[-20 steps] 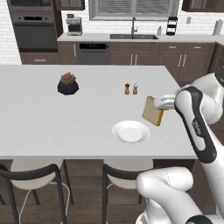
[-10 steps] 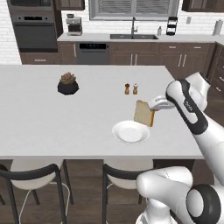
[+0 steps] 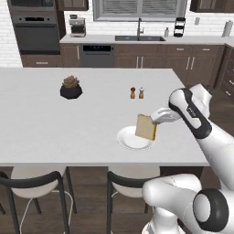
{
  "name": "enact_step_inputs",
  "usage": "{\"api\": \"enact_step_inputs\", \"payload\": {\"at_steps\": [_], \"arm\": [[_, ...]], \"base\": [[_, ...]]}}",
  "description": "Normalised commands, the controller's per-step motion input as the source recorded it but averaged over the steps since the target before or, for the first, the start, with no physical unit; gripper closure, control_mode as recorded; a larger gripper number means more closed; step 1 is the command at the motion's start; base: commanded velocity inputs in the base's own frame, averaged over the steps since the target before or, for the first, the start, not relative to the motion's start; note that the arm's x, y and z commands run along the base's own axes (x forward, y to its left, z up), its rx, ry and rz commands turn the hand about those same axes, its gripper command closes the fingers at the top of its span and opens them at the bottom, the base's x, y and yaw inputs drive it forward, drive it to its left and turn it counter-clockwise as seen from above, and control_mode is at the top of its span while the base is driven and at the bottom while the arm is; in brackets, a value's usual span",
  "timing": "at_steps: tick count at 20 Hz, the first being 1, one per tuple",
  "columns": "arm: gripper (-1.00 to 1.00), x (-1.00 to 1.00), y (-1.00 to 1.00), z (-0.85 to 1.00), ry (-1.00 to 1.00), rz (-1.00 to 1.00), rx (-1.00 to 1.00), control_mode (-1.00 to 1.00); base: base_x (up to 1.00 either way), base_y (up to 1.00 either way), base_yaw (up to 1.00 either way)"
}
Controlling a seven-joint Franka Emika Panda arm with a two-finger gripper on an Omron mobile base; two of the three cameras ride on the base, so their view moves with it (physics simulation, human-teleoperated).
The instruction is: Start the toaster. Once the lever pops up, take the bread to the plate on the dining counter.
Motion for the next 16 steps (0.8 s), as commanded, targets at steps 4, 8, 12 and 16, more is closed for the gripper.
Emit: {"api": "enact_step_inputs", "payload": {"at_steps": [4,8,12,16], "arm": [[1.0,0.16,0.19,-0.07,0.0,0.0,0.0,-1.0],[1.0,0.0,0.03,-0.12,0.0,0.0,0.0,-1.0],[1.0,0.07,0.0,-0.19,0.0,0.0,0.0,-1.0],[1.0,0.04,0.0,-0.23,0.01,0.0,0.0,-1.0]], "base": [[0.0,0.0,0.0],[0.0,0.0,0.0],[0.0,0.0,0.0],[0.0,0.0,0.0]]}}
